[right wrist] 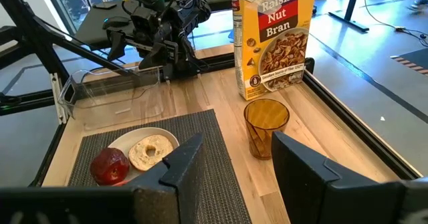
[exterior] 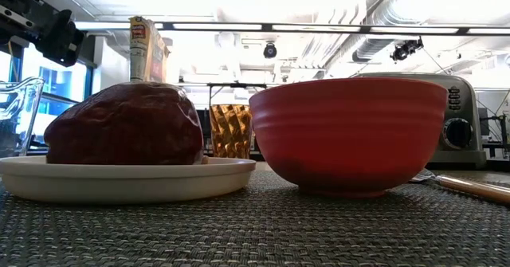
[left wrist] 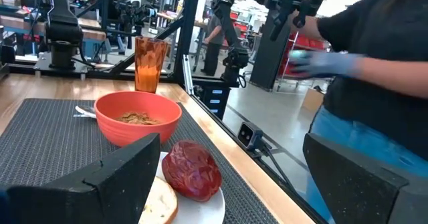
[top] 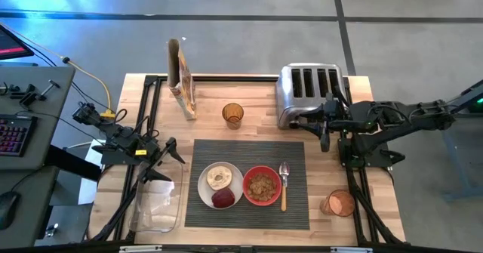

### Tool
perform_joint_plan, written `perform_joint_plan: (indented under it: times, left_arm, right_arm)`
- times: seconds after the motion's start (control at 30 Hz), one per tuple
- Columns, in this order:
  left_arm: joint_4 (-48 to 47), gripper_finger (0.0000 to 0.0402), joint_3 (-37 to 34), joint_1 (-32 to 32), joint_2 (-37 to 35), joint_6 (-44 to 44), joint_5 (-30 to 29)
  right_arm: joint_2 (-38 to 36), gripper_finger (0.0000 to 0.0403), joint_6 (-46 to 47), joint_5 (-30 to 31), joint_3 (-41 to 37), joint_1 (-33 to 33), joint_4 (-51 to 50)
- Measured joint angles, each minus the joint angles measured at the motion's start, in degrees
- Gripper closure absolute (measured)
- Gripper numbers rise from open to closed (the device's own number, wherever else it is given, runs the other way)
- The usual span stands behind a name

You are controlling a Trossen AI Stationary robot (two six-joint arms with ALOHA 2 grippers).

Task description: Arrange a breakfast setting

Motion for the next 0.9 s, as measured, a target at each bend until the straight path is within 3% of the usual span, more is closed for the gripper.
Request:
perform_joint_plan:
  times: [0.33,0.57,0.67,0.77,0.9]
  left_arm:
    - [0.0,0.0046,0.0,0.0,0.0,0.0,0.0]
    - [0.0,0.0046,0.0,0.0,0.0,0.0,0.0]
    - [0.0,0.0046,0.0,0.0,0.0,0.0,0.0]
    - [0.0,0.0046,0.0,0.0,0.0,0.0,0.0]
    - [0.0,0.0046,0.0,0.0,0.0,0.0,0.0]
  right_arm:
    - [-0.9,0.0249,0.0,0.0,0.0,0.0,0.0]
    - [-8.9,0.0249,1.1,1.9,-1.2,0.0,4.1]
    - [-13.8,0.0249,-4.3,1.6,-4.8,0.0,9.4]
    - [-19.9,0.0249,-9.7,-2.9,-11.7,0.0,14.8]
    - [-26.9,0.0249,-10.0,-6.3,-23.2,0.0,23.2]
